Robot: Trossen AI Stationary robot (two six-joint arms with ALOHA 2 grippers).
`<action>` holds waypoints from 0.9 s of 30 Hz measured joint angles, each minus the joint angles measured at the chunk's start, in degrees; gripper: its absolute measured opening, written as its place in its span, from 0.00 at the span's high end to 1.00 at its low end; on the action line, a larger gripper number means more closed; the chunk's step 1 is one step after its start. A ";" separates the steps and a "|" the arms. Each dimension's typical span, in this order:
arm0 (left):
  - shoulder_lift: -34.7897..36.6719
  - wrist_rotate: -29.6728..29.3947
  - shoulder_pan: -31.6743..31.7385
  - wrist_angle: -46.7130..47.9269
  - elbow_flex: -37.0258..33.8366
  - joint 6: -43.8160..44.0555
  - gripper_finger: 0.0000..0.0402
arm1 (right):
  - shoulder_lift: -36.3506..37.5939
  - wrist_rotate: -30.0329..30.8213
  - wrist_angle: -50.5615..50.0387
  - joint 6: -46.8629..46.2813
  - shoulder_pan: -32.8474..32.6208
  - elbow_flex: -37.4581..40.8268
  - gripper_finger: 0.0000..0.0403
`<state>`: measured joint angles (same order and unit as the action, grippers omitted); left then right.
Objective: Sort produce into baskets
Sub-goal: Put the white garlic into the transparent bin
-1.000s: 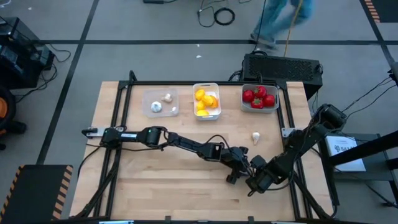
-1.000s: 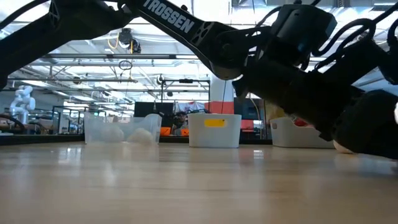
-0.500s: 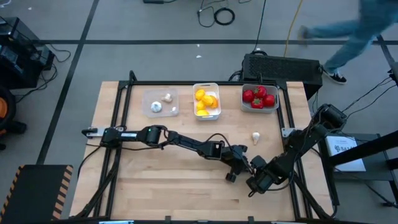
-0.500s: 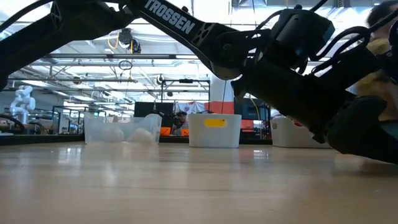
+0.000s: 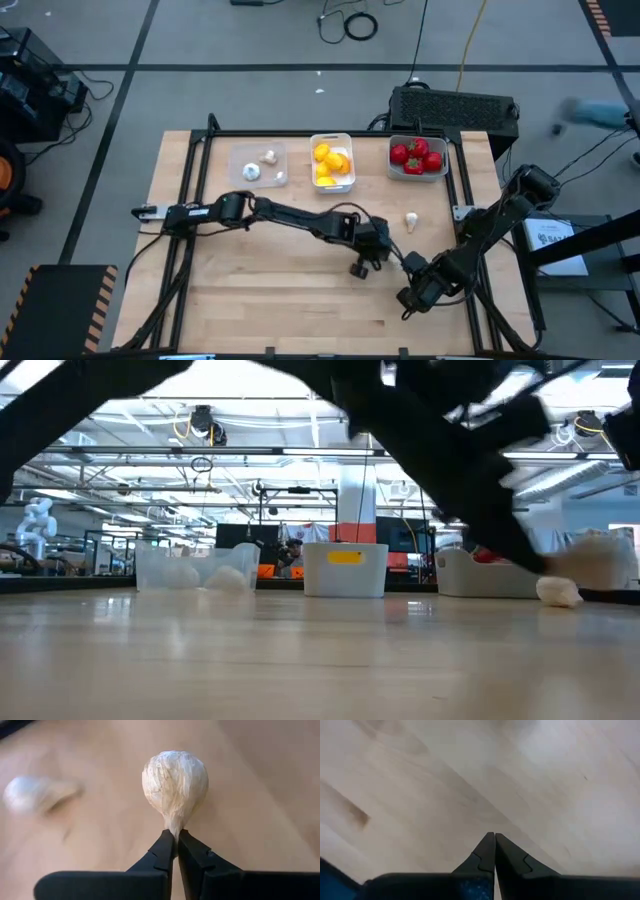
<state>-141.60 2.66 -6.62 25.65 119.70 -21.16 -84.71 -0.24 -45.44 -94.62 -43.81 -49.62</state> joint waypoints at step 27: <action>46.75 -16.48 21.83 56.14 -23.26 14.66 0.94 | -0.02 36.37 10.40 31.18 3.03 -0.33 1.00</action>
<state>-94.85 -13.82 15.21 81.79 96.44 -6.50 -84.73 36.13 -35.05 -63.44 -40.78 -49.95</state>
